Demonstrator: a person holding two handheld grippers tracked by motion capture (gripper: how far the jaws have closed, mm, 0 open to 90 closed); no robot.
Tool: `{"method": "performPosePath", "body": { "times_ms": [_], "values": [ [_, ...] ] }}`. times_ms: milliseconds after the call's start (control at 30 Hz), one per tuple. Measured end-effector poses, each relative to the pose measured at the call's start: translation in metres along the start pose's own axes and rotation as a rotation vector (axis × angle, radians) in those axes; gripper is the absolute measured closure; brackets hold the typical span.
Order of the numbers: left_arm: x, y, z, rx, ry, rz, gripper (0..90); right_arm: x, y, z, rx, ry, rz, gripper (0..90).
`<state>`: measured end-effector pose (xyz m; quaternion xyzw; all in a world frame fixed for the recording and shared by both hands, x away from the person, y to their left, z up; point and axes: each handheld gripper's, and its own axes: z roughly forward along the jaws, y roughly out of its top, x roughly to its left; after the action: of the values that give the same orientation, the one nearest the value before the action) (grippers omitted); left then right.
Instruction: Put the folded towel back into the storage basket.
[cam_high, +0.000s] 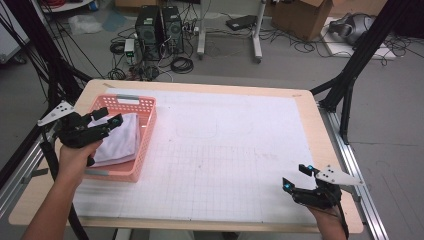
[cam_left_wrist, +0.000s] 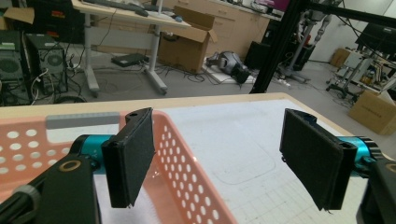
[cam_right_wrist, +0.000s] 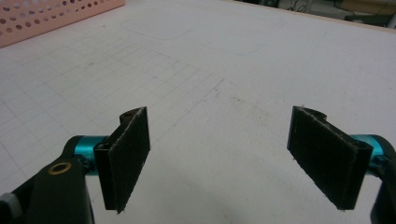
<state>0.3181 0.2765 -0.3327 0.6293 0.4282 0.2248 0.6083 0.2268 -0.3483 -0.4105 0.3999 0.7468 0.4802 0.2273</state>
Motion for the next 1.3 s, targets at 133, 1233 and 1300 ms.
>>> {"method": "performPosePath", "body": {
  "times_ms": [133, 1233, 1300],
  "values": [
    [-0.015, -0.003, 0.005, 0.005, -0.018, 0.016, 23.8, -0.002, 0.003, -0.002, -0.021, -0.001, 0.007, 20.1],
    [-0.11, -0.058, 0.041, 0.069, -0.172, 0.12, 21.2, 0.006, 0.01, -0.015, -0.063, -0.018, -0.005, 19.2],
    [-0.11, -0.059, 0.04, 0.069, -0.175, 0.117, 21.4, 0.007, 0.01, -0.013, -0.062, -0.013, -0.01, 19.2]
  ]
}}
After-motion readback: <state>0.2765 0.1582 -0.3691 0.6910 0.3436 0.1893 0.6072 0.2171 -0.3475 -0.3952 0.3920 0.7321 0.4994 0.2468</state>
